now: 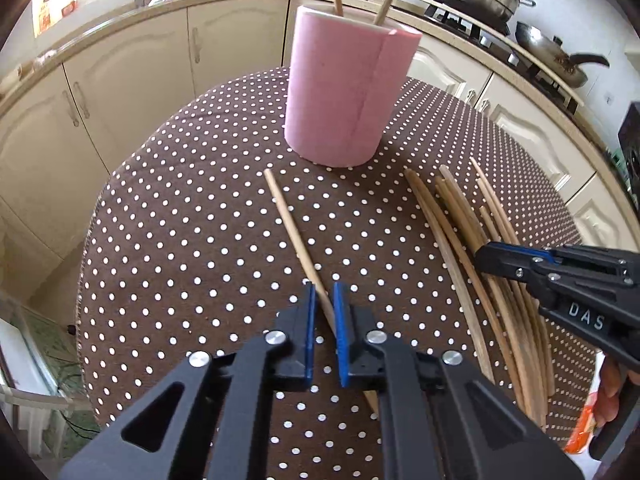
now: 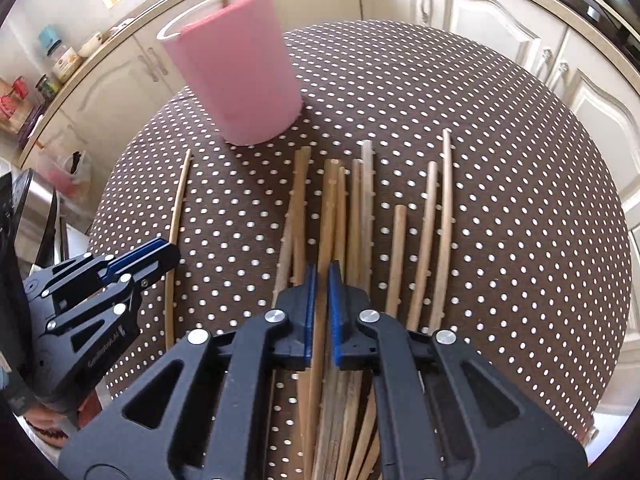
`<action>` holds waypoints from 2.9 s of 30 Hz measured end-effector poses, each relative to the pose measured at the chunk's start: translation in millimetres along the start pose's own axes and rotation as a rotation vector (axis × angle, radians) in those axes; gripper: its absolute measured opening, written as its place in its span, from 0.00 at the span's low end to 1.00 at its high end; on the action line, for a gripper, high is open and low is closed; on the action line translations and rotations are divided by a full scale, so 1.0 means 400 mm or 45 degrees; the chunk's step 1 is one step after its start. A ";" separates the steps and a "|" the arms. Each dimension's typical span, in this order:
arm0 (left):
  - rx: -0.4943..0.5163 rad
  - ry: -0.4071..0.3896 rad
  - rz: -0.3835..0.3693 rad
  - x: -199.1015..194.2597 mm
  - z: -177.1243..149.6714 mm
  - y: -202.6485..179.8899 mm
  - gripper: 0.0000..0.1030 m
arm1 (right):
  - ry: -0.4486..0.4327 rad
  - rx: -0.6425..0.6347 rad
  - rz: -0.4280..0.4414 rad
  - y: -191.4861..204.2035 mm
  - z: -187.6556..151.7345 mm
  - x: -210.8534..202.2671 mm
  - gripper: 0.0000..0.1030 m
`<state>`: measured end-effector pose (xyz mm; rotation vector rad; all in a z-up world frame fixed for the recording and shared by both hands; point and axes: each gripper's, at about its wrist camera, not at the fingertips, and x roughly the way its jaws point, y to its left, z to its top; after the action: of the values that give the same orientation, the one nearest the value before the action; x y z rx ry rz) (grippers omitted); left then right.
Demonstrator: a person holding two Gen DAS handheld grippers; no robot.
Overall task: Organize utensils
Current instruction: 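Lift the held chopsticks upright with both tools and carry them above the pink cup, then open the left tool over the cup while the right tool drops its chopstick in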
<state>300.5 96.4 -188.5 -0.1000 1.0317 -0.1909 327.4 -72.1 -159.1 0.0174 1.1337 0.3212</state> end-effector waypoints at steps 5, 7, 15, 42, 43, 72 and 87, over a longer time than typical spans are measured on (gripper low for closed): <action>-0.050 -0.001 -0.041 -0.007 -0.010 0.024 0.05 | -0.048 -0.039 0.023 0.032 -0.004 -0.016 0.06; -0.064 -0.006 -0.054 -0.010 -0.016 0.029 0.05 | -0.070 -0.051 0.038 0.042 -0.005 -0.031 0.06; -0.085 -0.066 -0.093 -0.052 -0.033 0.041 0.05 | -0.125 -0.072 0.126 0.064 -0.006 -0.089 0.06; -0.071 -0.769 -0.263 -0.351 -0.052 0.008 0.05 | -0.363 -0.109 0.349 0.036 -0.009 -0.276 0.06; -0.070 -0.799 -0.259 -0.357 -0.049 0.005 0.05 | -0.376 -0.107 0.368 0.031 -0.007 -0.286 0.06; -0.028 -1.319 -0.061 -0.278 0.381 -0.063 0.05 | -0.756 -0.248 0.348 0.031 0.380 -0.457 0.06; 0.000 -1.184 -0.045 -0.130 0.379 -0.039 0.05 | -0.615 -0.190 0.353 -0.007 0.407 -0.279 0.06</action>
<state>403.2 90.7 -64.5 -0.1843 0.1037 -0.1501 430.6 -79.6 9.3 0.1154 0.6246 0.6125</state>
